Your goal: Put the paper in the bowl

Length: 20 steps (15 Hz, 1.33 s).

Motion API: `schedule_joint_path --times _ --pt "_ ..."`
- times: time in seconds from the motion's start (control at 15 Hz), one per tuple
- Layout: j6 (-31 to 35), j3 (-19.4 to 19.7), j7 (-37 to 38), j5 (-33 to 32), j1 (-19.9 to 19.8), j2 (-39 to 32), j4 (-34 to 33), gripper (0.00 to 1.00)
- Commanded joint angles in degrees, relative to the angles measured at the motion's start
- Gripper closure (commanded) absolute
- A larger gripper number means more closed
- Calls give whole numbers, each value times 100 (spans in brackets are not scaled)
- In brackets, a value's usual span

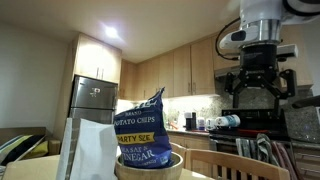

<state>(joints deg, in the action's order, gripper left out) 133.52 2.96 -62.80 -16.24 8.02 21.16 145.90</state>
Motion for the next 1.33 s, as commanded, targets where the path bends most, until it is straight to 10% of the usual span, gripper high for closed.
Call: schedule_joint_path --times 0.0,1.27 --pt "-97 -218 -81 -90 13 -13 -110 0" --pt "-223 -799 -492 -527 26 -2692 -1636 0"
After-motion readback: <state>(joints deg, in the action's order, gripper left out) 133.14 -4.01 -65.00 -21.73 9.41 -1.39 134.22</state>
